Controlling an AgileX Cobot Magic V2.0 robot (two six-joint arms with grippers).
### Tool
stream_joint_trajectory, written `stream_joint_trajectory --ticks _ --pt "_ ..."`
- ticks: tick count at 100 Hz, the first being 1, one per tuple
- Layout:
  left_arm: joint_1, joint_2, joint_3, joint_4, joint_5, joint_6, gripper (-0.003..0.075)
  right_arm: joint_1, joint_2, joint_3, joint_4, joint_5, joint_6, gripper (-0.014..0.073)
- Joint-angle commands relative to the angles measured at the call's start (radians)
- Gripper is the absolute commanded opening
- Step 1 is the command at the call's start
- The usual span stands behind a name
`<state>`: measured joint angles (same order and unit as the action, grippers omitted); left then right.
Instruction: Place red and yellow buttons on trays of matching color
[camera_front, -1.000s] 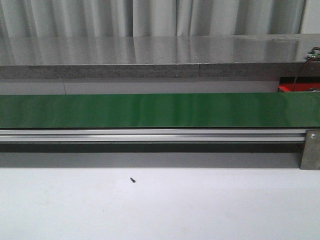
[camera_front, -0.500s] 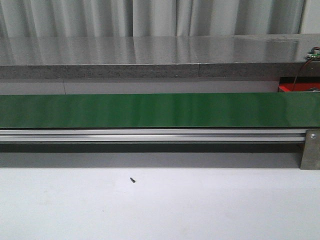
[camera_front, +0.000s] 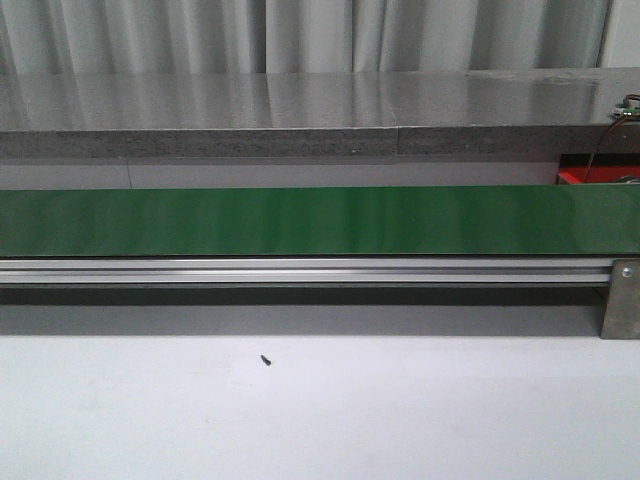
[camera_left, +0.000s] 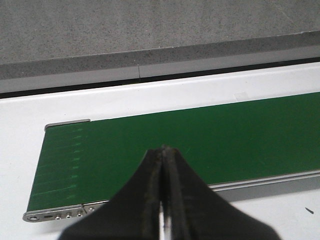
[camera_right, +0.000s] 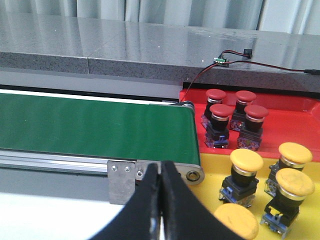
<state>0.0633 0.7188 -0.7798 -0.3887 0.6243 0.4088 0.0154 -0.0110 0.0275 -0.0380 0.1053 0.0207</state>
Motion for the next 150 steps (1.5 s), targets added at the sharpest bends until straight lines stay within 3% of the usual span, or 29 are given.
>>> stream_joint_trajectory --ticks 1,98,110,133,150 --pt "-0.007 -0.003 -0.027 -0.026 -0.067 0.0 -0.002 0.0 -0.018 -0.017 0.004 -0.088 -0.001 -0.0068" --pt "-0.019 -0.034 -0.016 -0.022 -0.114 -0.004 -0.002 0.0 -0.018 -0.017 0.004 -0.088 -0.001 -0.0068" --pt "-0.019 -0.108 0.054 0.016 -0.201 -0.025 -0.002 0.0 -0.018 -0.017 0.004 -0.088 -0.001 -0.0068" --pt "-0.019 -0.312 0.305 0.176 -0.354 -0.207 -0.002 0.0 -0.018 -0.017 0.004 -0.088 -0.001 -0.0068" --pt "-0.019 -0.487 0.478 0.231 -0.379 -0.244 -0.002 0.0 -0.018 -0.017 0.004 -0.088 -0.001 -0.0068"
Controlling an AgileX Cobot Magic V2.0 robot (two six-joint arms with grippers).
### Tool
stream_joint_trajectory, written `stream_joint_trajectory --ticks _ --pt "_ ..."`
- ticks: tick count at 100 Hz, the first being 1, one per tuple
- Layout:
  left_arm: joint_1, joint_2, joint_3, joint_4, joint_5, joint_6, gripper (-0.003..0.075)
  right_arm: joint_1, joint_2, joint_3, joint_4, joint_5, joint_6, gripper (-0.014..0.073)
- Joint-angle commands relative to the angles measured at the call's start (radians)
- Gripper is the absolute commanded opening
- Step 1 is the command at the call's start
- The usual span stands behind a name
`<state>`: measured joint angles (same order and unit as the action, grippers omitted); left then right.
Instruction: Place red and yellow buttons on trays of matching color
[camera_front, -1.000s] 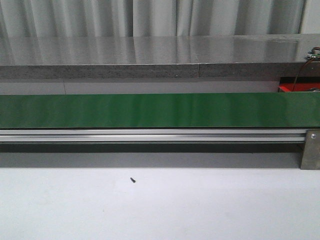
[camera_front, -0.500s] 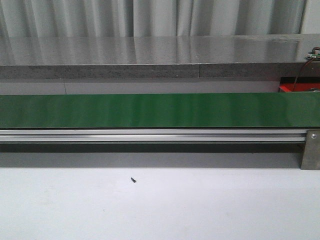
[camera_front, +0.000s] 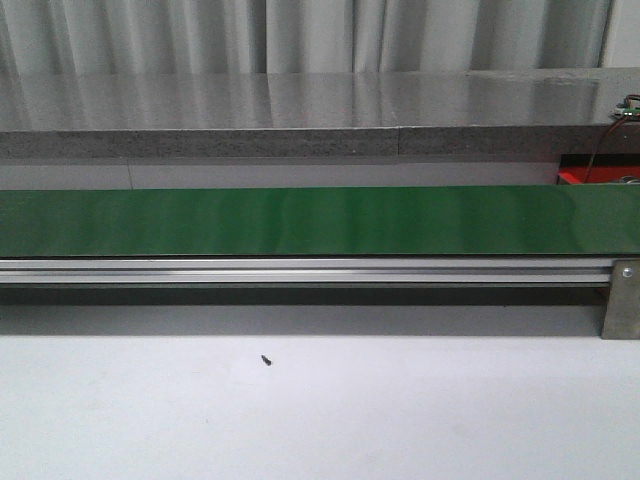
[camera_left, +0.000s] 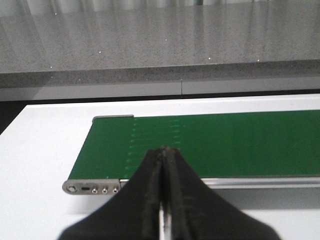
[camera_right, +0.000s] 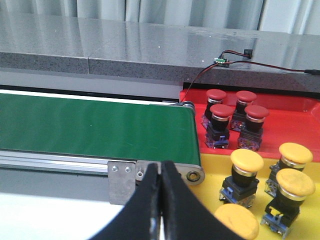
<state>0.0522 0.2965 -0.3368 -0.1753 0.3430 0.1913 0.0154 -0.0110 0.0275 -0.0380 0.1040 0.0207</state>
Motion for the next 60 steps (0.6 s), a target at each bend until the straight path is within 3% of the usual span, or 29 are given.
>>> stream_joint_trajectory --ticks 1,31,60 --pt "-0.007 -0.079 0.047 0.021 -0.097 -0.027 -0.002 0.0 -0.018 -0.017 0.004 -0.087 -0.001 -0.0068" --pt "-0.007 -0.33 0.217 0.096 -0.101 -0.123 -0.002 0.0 -0.018 -0.017 0.004 -0.087 -0.001 -0.0068" --pt "-0.007 -0.337 0.296 0.112 -0.216 -0.123 -0.002 0.0 -0.018 -0.017 0.004 -0.087 -0.001 -0.0068"
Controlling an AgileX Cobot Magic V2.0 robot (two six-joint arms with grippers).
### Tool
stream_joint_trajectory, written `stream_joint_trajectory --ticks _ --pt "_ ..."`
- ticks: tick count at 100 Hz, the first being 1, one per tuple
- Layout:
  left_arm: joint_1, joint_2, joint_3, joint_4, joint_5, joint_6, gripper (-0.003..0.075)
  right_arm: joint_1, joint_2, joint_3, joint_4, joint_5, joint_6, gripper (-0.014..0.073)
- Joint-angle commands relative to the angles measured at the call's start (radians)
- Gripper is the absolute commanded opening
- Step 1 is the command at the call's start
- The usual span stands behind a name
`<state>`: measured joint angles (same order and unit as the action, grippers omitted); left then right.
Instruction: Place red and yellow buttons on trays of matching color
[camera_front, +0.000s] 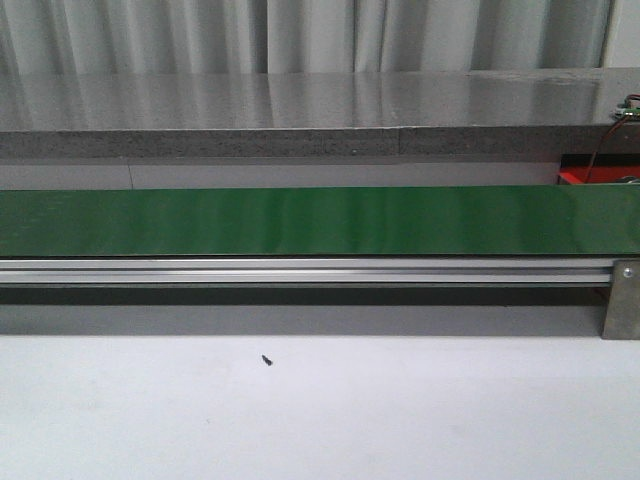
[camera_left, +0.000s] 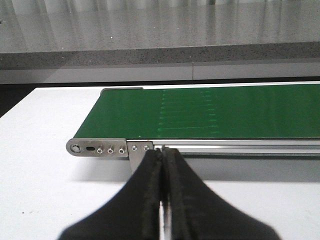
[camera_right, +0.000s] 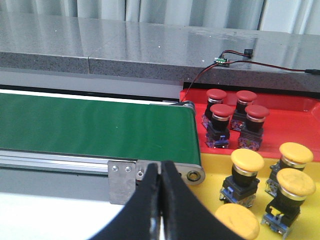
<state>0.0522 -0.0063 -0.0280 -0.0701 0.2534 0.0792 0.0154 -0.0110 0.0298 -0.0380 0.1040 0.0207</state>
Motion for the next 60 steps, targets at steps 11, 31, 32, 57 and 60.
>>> stream_joint_trajectory --ticks 11,31,32,57,60 --pt "-0.007 -0.034 0.013 0.016 -0.178 -0.011 -0.002 0.0 -0.018 -0.019 0.004 -0.087 -0.001 -0.0068" --pt "-0.007 -0.034 0.065 0.026 -0.253 -0.025 -0.002 0.0 -0.018 -0.019 0.004 -0.087 -0.001 -0.0068" --pt "-0.007 -0.034 0.067 0.026 -0.253 -0.03 -0.002 0.0 -0.018 -0.019 0.004 -0.087 -0.001 -0.0068" --pt "-0.007 -0.034 0.076 0.076 -0.253 -0.085 -0.002 0.0 -0.018 -0.019 0.004 -0.087 -0.001 -0.0068" --pt "-0.007 -0.034 0.076 0.078 -0.253 -0.085 -0.002 0.0 -0.018 -0.019 0.004 -0.087 -0.001 -0.0068"
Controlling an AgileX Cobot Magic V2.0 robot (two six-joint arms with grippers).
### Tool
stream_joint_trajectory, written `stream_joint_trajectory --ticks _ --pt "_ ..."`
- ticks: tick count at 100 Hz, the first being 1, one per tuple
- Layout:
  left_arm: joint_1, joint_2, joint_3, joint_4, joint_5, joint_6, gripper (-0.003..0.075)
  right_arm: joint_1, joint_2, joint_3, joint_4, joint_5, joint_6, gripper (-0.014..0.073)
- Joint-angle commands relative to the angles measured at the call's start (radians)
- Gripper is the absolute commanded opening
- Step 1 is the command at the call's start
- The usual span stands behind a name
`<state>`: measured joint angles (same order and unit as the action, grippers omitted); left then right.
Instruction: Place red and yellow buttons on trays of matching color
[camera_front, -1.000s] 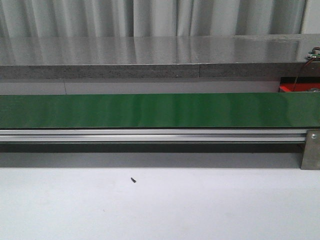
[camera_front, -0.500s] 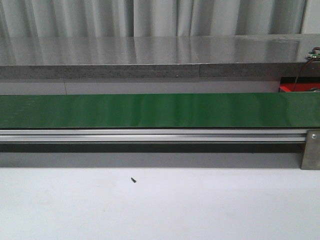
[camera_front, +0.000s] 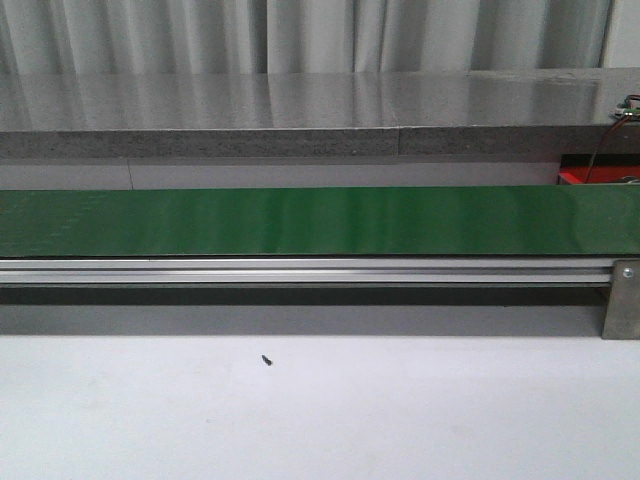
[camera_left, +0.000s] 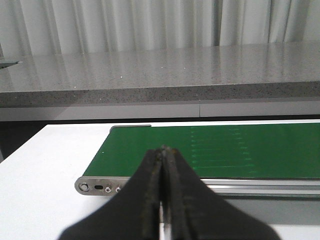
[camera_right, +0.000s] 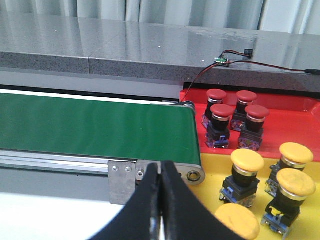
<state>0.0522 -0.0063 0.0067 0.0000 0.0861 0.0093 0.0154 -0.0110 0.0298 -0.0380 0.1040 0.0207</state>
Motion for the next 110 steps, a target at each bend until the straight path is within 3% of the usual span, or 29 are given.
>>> stream_joint_trajectory --ticks 1,26,55,110 --pt "-0.007 -0.034 0.041 0.008 -0.086 -0.015 -0.002 0.0 -0.018 -0.019 0.004 -0.087 -0.001 -0.0068" --pt "-0.007 -0.034 0.041 0.008 -0.105 -0.017 -0.002 0.0 -0.018 -0.019 0.004 -0.087 -0.001 -0.0068" --pt "-0.084 -0.034 0.041 0.012 -0.105 -0.017 -0.002 0.0 -0.018 -0.019 0.004 -0.087 -0.001 -0.0068" --pt "-0.084 -0.034 0.041 -0.014 -0.105 -0.017 -0.002 0.0 -0.018 -0.019 0.004 -0.087 -0.001 -0.0068"
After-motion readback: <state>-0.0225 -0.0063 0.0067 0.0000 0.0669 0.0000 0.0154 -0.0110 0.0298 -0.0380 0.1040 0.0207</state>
